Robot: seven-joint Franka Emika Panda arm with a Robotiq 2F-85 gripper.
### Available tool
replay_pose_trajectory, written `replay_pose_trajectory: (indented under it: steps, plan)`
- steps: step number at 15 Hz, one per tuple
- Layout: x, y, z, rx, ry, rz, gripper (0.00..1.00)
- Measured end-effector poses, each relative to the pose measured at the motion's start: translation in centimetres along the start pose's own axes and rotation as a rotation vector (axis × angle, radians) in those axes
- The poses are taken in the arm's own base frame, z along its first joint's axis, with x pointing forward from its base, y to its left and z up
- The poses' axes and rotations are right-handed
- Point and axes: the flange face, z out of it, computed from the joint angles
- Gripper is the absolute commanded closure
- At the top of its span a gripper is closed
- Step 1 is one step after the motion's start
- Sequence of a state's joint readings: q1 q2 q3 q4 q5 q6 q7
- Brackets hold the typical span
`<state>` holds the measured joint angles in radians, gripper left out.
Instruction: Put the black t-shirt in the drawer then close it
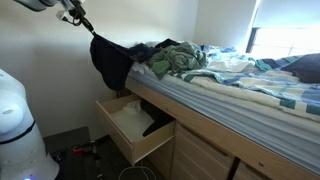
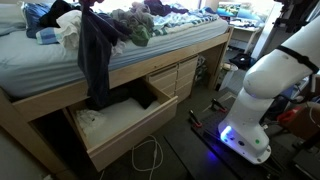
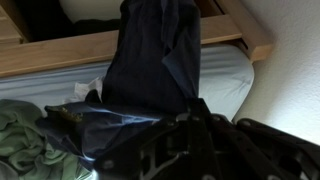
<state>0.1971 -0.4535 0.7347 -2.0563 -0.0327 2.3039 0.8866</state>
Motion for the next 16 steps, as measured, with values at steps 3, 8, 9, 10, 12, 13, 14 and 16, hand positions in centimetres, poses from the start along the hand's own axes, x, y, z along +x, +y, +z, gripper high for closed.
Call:
replay_pose_trajectory:
  steps: [3, 8, 9, 10, 12, 13, 14, 16]
  plan:
    - [-0.3, 0.3, 0.2, -0.012, -0.013, 0.009, 1.00]
    - [-0.6, 2.8, 2.9, -0.040, -0.077, 0.066, 1.00]
    - [-0.7, 3.4, 3.6, -0.042, -0.095, 0.084, 1.00]
    - [-0.8, 4.1, 4.4, -0.048, -0.112, 0.101, 1.00]
    - [-0.9, 5.5, 5.7, -0.062, -0.140, 0.129, 1.00]
    - [-1.0, 6.1, 6.2, -0.070, -0.148, 0.138, 1.00]
    - [-1.0, 6.5, 6.6, -0.078, -0.154, 0.144, 1.00]
    - [-0.7, 6.8, 6.6, -0.079, -0.151, 0.149, 1.00]
